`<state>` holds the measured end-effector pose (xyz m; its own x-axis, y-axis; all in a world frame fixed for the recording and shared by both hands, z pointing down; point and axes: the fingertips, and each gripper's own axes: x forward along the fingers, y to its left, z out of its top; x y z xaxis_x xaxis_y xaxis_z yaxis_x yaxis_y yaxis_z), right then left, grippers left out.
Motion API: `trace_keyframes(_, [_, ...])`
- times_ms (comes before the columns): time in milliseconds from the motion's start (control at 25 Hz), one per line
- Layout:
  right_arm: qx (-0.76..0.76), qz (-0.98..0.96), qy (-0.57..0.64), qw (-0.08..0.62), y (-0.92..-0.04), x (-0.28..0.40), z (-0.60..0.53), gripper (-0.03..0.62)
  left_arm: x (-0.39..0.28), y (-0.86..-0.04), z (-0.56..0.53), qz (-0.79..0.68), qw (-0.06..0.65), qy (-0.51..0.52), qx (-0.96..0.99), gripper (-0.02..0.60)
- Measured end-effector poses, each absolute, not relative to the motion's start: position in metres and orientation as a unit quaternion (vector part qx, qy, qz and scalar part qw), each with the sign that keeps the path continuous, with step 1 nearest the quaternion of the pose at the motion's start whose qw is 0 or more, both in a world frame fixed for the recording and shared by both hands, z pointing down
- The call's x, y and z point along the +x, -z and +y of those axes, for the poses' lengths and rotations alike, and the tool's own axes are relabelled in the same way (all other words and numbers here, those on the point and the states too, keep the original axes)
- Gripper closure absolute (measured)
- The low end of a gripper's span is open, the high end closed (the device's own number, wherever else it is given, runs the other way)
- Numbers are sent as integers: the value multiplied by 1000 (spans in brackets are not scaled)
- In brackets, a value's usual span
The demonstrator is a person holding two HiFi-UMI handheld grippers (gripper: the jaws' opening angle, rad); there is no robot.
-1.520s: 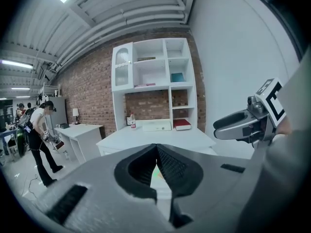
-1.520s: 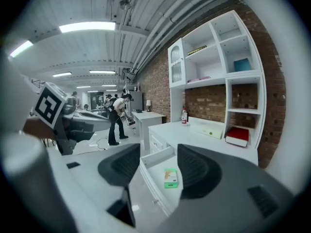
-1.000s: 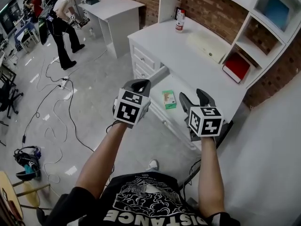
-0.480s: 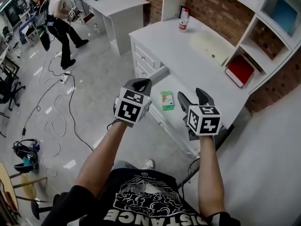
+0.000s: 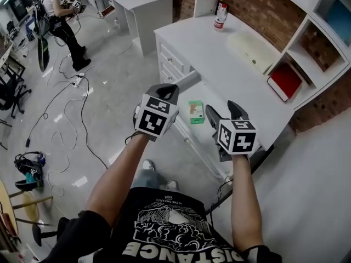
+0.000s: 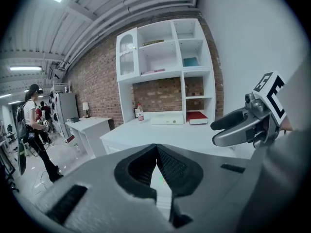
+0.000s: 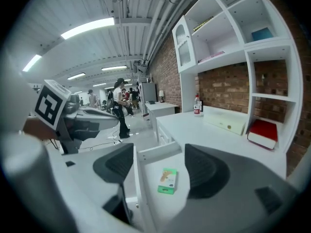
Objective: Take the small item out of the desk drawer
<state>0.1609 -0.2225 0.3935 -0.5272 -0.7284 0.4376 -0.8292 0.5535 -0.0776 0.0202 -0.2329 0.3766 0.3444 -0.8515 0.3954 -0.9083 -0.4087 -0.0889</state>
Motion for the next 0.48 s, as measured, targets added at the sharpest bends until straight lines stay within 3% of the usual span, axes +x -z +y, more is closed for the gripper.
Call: trace_keyframes(480, [425,-864,-167,212,-432,145,-236,241,16,-411,-247,-538,94,-208,811,575])
